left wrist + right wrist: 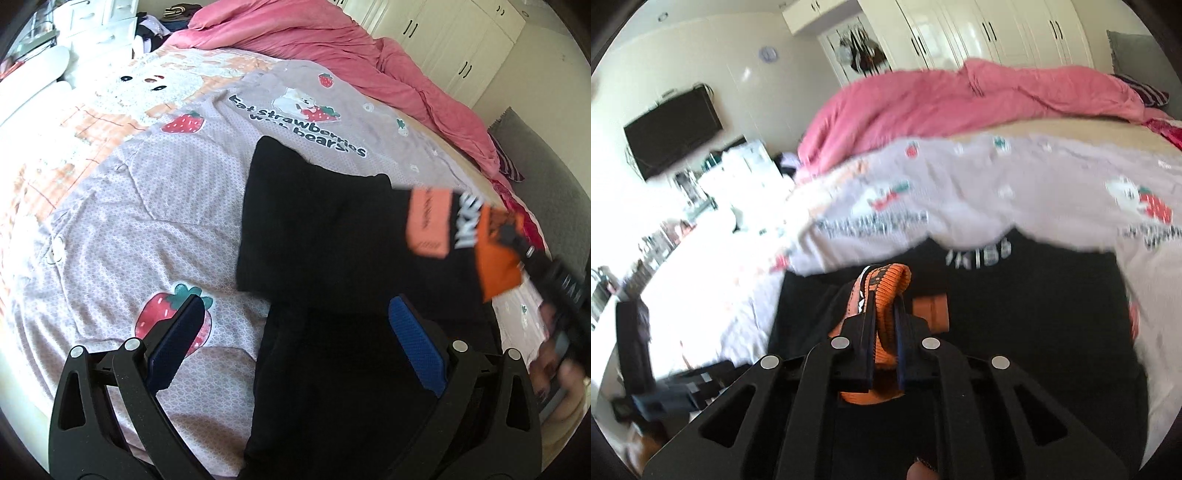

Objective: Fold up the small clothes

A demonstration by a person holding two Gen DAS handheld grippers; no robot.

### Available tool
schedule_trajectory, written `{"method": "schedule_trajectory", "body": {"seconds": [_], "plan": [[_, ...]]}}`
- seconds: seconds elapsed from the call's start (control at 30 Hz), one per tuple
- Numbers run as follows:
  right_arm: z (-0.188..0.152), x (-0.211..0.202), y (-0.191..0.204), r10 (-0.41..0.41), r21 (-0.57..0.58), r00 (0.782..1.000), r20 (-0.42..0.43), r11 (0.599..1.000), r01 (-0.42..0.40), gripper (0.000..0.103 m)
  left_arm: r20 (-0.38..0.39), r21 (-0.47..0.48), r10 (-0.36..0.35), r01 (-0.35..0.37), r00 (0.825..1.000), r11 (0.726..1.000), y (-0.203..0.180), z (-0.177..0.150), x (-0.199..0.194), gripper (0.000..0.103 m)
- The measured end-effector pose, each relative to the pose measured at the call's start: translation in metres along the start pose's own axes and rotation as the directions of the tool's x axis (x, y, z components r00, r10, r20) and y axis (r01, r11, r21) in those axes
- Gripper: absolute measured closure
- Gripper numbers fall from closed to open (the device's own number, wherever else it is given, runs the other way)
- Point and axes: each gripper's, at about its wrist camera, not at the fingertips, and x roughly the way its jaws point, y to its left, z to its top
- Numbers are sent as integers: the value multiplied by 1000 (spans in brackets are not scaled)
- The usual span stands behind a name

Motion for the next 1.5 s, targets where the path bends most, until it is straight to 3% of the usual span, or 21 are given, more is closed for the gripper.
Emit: {"method": "schedule_trajectory", "body": {"seconds": [0.1,0.3,0.4,0.57,0.93,1.17,1.3,1.4,1.5], "plan": [[18,-9,-8,-30,-12,998,48,999,30,96,2,-3,7,-7,1000,1000,2,1,0,9],[28,-22,-46,-165,-10,983,78,986,167,96,-1,2,5,-5,1000,1000,1,4,1,9],[22,-21,-65,-243,-12,968,56,970,244,96,-8,4,-3,3,1000,1000,-2,7,5,9],[2,-19,-92,-303,18,953,7,953,303,96,-20,31,-3,3,1000,1000,-11,12,13,9],[-22,-12,-106,-355,20,934,-42,934,356,96,-46,106,-11,16,999,994,-42,26,32,9],[-27,-10,-109,-387,1,921,-48,922,388,93,-96,206,-3,23,995,978,-70,28,55,9],[-27,-17,-116,-417,3,908,-38,909,417,89,-116,216,2,23,993,976,-77,28,66,9],[-28,-23,-122,-423,17,905,-37,906,424,77,-127,216,1,26,992,976,-79,29,72,10],[-31,-27,-122,-426,10,904,-39,905,426,76,-142,226,-24,56,990,973,-84,30,78,10]]}}
